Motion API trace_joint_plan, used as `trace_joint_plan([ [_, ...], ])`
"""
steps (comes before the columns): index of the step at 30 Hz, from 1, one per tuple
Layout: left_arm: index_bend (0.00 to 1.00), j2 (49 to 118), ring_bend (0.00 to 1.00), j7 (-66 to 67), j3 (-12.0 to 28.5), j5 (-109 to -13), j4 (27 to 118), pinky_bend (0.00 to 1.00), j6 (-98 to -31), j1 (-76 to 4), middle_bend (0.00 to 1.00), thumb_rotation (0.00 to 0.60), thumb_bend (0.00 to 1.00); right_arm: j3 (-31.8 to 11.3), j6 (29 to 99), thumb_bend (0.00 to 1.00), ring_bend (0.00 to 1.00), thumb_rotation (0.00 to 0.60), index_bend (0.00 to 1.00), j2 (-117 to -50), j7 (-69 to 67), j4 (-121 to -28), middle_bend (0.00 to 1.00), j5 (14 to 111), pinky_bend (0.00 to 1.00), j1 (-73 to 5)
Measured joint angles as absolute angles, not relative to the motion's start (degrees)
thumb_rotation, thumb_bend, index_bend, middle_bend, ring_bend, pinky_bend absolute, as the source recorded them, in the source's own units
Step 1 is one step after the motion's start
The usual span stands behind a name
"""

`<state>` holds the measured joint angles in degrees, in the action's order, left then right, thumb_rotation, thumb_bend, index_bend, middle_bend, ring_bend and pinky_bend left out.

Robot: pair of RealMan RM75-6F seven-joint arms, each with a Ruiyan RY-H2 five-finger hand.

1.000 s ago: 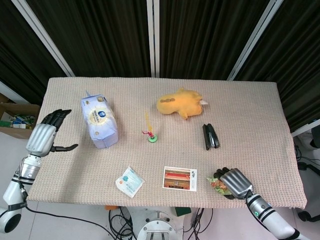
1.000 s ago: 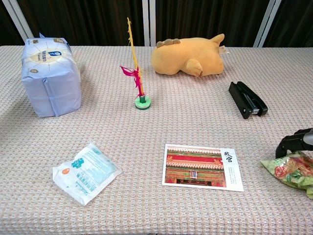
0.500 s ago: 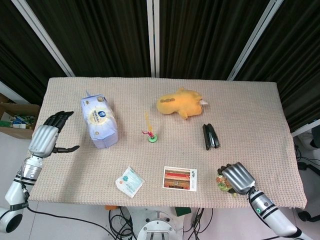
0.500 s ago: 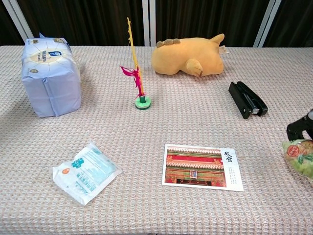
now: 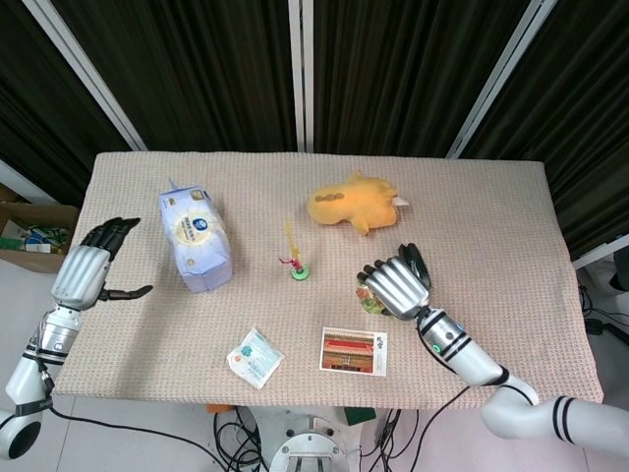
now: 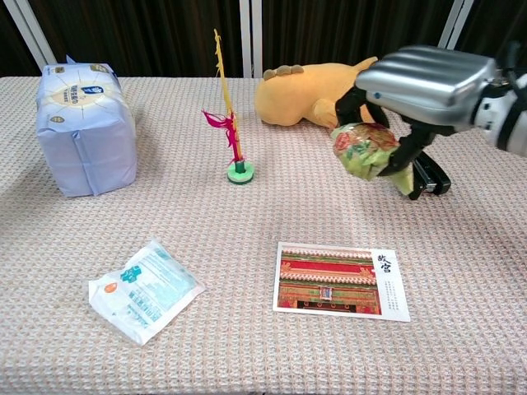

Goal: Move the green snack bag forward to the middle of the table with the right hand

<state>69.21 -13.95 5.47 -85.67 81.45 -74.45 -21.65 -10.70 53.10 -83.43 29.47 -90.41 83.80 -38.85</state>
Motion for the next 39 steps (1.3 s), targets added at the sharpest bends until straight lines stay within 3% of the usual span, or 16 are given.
trace_joint_plan([
  [5, 0.08, 68.8, 0.08, -14.4, 5.5, -85.7, 81.2, 0.16, -74.3, -21.7, 0.13, 0.468, 0.0, -12.9, 50.7, 0.25, 0.48, 0.6, 0.56, -93.4, 30.5, -77.0, 0.51, 81.7, 0.68, -44.2],
  [9, 0.08, 68.8, 0.08, -14.9, 5.5, -85.4, 80.8, 0.16, -74.0, -21.7, 0.13, 0.468, 0.0, -14.3, 48.9, 0.12, 0.13, 0.6, 0.17, -100.7, 31.2, -68.1, 0.21, 79.0, 0.35, -48.3],
  [11, 0.08, 68.9, 0.08, -15.1, 5.5, -85.4, 80.5, 0.16, -73.9, -21.7, 0.13, 0.466, 0.0, -14.9, 48.0, 0.03, 0.01, 0.6, 0.01, -101.8, 32.2, -66.9, 0.05, 76.9, 0.2, -49.3],
  [17, 0.08, 69.0, 0.08, -15.3, 5.4, -85.3, 80.2, 0.16, -74.0, -21.6, 0.13, 0.465, 0.0, -15.8, 47.2, 0.0, 0.0, 0.6, 0.0, -101.3, 31.9, -69.0, 0.0, 73.6, 0.13, -50.5],
  [23, 0.08, 68.2, 0.08, -14.5, 5.1, -85.9, 81.4, 0.16, -75.5, -20.8, 0.13, 0.465, 0.0, -13.6, 52.4, 0.0, 0.0, 0.6, 0.0, -94.9, 30.4, -76.8, 0.0, 75.9, 0.07, -47.0],
  [29, 0.08, 67.3, 0.08, -11.8, 4.3, -86.4, 82.9, 0.16, -77.4, -19.2, 0.13, 0.468, 0.0, -7.6, 63.0, 0.0, 0.0, 0.6, 0.0, -80.8, 24.3, -87.9, 0.0, 81.9, 0.04, -37.4],
  [33, 0.08, 67.0, 0.08, -9.7, 3.4, -86.8, 84.2, 0.16, -79.6, -17.4, 0.13, 0.467, 0.0, -2.9, 73.7, 0.0, 0.0, 0.6, 0.0, -72.0, 15.4, -90.8, 0.0, 86.2, 0.03, -28.8],
  [39, 0.09, 66.8, 0.08, -5.6, 1.8, -87.7, 85.8, 0.16, -83.5, -14.1, 0.13, 0.466, 0.0, 1.8, 89.4, 0.01, 0.0, 0.6, 0.0, -69.6, 6.2, -88.3, 0.0, 89.4, 0.01, -15.6],
])
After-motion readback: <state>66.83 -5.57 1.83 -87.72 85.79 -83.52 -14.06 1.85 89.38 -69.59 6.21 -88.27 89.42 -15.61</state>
